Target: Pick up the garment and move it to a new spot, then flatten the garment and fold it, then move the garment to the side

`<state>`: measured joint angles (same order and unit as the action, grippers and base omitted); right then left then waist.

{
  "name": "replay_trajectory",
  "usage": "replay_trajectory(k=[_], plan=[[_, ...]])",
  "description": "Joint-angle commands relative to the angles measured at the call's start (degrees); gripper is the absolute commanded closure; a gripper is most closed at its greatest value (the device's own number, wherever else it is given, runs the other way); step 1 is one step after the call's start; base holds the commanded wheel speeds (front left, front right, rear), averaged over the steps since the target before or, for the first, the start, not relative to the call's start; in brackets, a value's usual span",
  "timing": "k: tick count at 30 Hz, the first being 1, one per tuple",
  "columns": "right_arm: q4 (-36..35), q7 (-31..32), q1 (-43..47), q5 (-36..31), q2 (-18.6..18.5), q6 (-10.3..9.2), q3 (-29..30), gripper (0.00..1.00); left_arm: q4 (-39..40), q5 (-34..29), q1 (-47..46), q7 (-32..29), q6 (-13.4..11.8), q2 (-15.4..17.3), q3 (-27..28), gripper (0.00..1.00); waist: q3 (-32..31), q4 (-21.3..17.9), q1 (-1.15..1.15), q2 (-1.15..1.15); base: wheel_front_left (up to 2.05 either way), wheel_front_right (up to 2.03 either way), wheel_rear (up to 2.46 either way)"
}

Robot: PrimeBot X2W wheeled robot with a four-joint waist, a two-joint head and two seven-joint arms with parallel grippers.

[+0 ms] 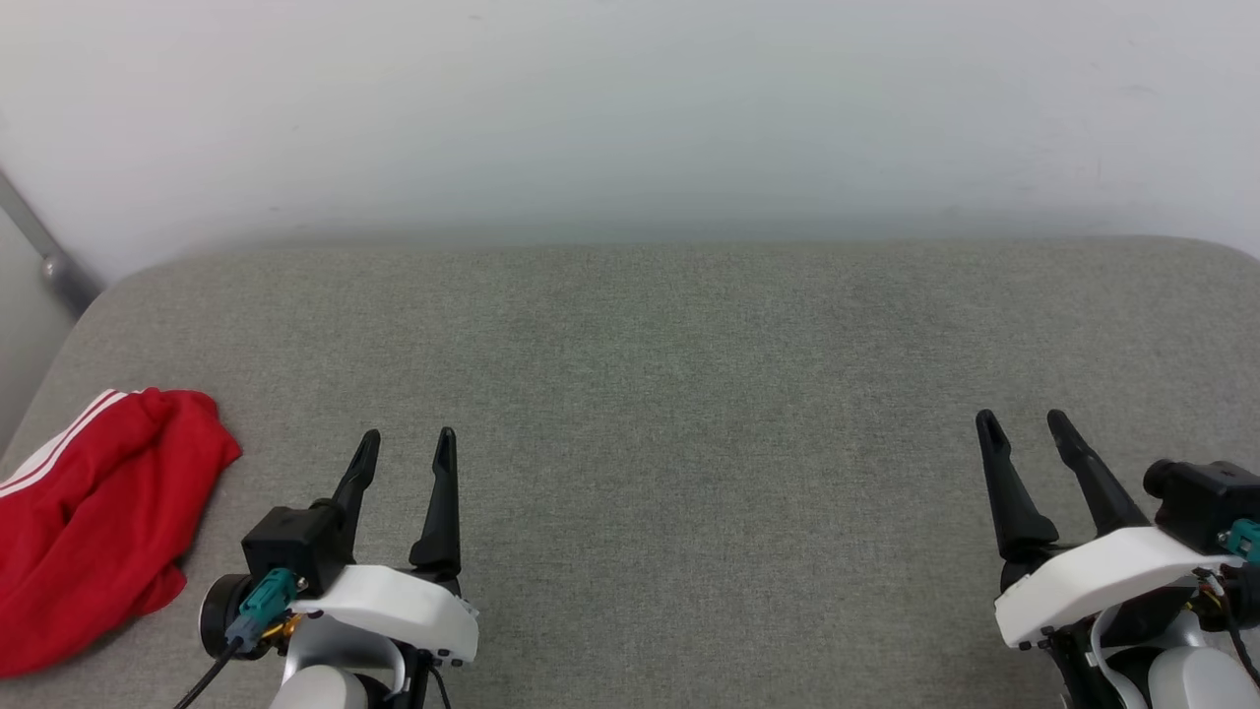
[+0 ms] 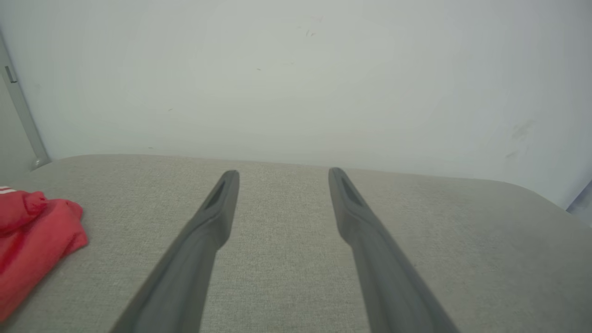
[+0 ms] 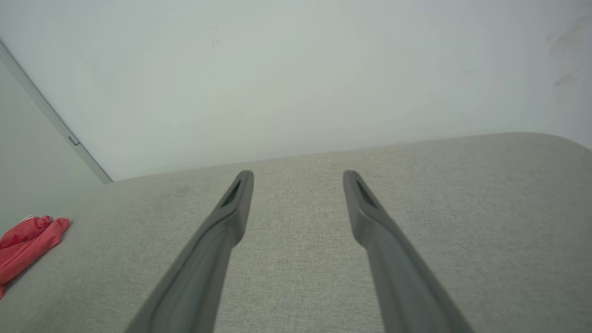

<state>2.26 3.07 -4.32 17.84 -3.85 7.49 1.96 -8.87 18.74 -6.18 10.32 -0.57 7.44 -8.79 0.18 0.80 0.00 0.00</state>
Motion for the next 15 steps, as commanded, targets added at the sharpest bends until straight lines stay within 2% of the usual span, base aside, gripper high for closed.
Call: replay_trajectory(k=[1, 15], plan=[[-0.7, -0.1, 0.2, -1.5, 0.1, 0.01, 0.0, 0.0, 0.2, -1.2, -1.0, 0.6, -0.3, 0.4, -0.2, 0.0, 0.0, 0.0, 0.0, 0.0, 0.0, 0.0, 0.0], [-1.9, 0.0, 0.8, -8.9, 0.7, 0.0, -0.3, 0.0, -0.9, -6.0, -1.2, 2.3, -0.3, 0.6, -1.2, 0.0, 0.0, 0.2, 0.0, 0.0, 0.0, 0.0, 0.0]])
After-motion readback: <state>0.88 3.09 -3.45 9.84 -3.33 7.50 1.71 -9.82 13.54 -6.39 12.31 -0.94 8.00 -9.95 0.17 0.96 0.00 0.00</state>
